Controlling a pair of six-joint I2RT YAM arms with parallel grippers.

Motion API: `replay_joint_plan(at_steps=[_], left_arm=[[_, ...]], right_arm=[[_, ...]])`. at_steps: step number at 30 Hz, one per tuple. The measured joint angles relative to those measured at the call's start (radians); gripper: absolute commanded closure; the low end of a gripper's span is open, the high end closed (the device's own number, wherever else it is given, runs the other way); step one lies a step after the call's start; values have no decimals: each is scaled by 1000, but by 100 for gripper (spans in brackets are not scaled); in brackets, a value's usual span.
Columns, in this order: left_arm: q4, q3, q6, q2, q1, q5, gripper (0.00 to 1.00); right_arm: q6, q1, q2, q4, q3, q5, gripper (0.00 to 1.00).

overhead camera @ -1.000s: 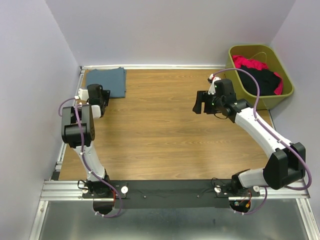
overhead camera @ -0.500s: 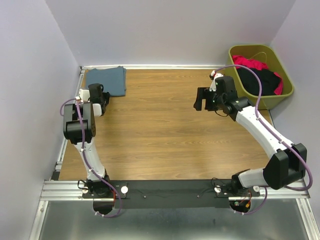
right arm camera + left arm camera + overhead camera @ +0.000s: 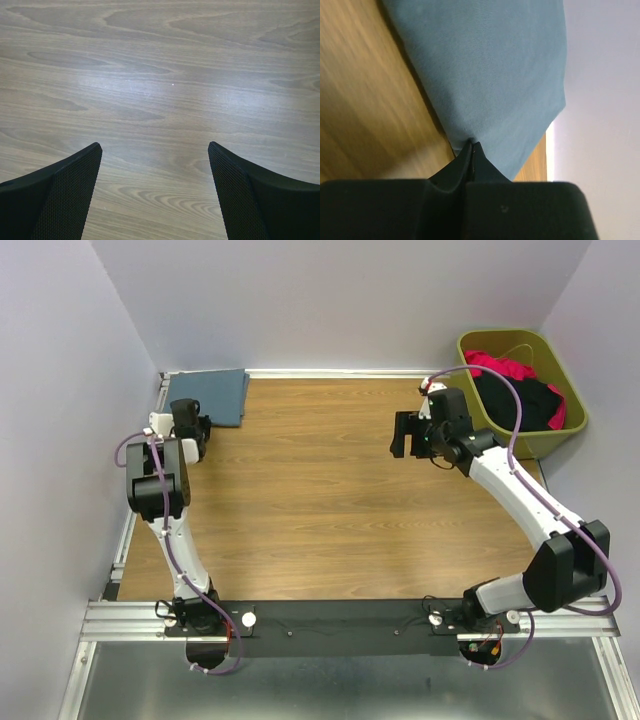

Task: Fold and stack the t-shirts
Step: Neatly place the folded tshirt to the corner

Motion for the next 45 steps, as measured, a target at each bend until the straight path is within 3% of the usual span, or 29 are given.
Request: replay_joint_plan(at_steps=[8,15,16,17,19,20,24,30,31,33,38,45], left_arm=[[-30,88,24,17,48,-20,100],[-15,58,3,21,56,-26,99],[-11,47,0,21,56,-26,95],[-12,39,0,21,56,-25,83],[-11,37,-3,21,57,-24,69],[-9,37,3,21,56,-23,56],[-19,27,62,0,48,-21,34],[-69,5,235,-147,0,-36,25],[-70,8,274,-156,-10,-44,17],[-74,43,396,-180,-59,-64,13],[-111,284,723,-77,-173,-26,8],[-212,581,923,143,-202,97,5]], right_arm=[[-6,0,8,-2,9,21,6],[-7,0,12,-14,23,33,6],[-7,0,12,-18,23,34,6],[-7,0,12,-20,23,35,6],[-7,0,12,-23,23,37,6],[-8,0,12,-24,23,37,6],[-8,0,12,-27,23,40,6],[-8,0,12,-29,23,48,6],[-8,0,12,-30,23,48,6],[-8,0,12,-32,23,51,6],[-7,0,12,-41,23,55,6],[9,0,2,-55,39,55,4]])
